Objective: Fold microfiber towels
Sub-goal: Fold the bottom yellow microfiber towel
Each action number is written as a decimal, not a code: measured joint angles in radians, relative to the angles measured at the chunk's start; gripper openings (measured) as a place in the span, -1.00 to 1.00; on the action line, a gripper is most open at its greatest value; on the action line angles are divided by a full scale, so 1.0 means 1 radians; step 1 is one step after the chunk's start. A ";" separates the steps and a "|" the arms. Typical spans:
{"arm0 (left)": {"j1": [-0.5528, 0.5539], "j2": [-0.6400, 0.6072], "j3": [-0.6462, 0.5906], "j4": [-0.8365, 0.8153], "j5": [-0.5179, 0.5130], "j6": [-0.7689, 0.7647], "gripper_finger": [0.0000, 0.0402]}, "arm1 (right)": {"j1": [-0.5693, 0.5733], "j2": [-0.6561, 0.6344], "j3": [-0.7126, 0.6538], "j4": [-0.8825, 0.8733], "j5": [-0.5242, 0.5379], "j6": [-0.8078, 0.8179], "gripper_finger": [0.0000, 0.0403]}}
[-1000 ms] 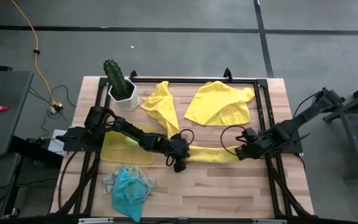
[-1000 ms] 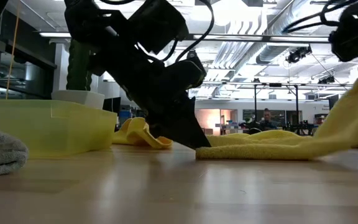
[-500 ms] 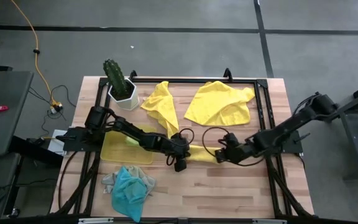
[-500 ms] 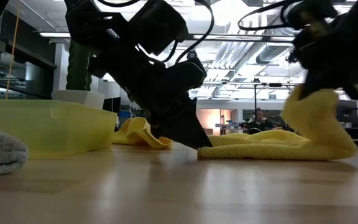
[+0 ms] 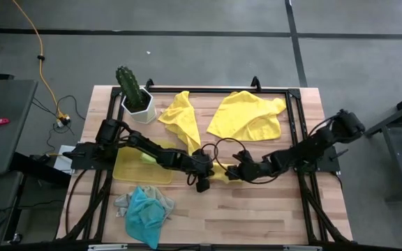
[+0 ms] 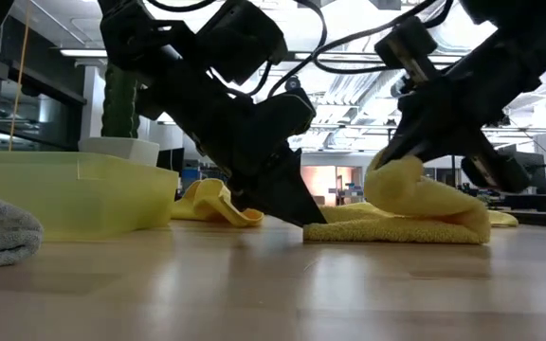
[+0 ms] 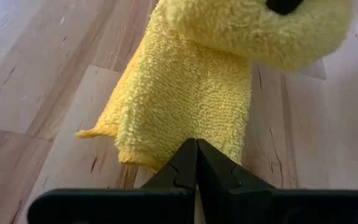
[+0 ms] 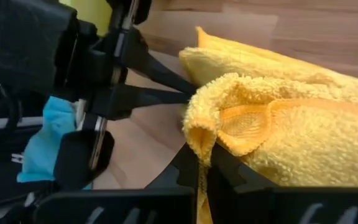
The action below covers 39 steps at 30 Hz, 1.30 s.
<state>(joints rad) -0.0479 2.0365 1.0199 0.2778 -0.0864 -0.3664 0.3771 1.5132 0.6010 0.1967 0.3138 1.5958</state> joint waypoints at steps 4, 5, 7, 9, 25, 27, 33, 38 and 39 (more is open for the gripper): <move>0.000 0.000 0.000 0.003 0.003 0.000 -1.00 | -0.005 0.020 0.000 0.052 0.030 0.000 -1.00; 0.000 0.000 0.000 0.003 0.003 0.000 -1.00 | -0.009 0.020 0.000 0.057 0.031 0.000 -1.00; 0.000 0.000 0.000 0.004 0.003 0.000 -1.00 | -0.019 0.020 0.000 0.062 0.031 0.000 -1.00; 0.000 0.000 0.000 0.008 0.003 0.000 -1.00 | -0.029 0.020 0.000 0.062 0.027 -0.002 -0.97; 0.002 -0.042 0.000 -0.023 0.063 -0.004 -1.00 | -0.067 -0.065 0.000 0.048 -0.003 -0.283 0.01; 0.003 -0.070 0.000 -0.045 0.064 0.011 -1.00 | -0.073 -0.119 0.000 -0.012 -0.006 -0.362 0.02; 0.001 -0.188 0.002 -0.136 0.106 0.086 -1.00 | -0.071 -0.309 0.000 -0.261 -0.119 -0.633 0.02; -0.009 -0.291 -0.001 -0.268 0.101 0.123 -1.00 | -0.039 -0.374 0.000 -0.400 -0.186 -0.814 0.02; -0.009 -0.303 0.000 -0.249 0.101 0.126 -1.00 | -0.032 -0.373 -0.002 -0.412 -0.187 -0.847 0.02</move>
<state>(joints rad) -0.0570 1.7332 1.0196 0.0288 0.0142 -0.2409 0.3448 1.1407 0.5995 -0.2154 0.1265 0.7493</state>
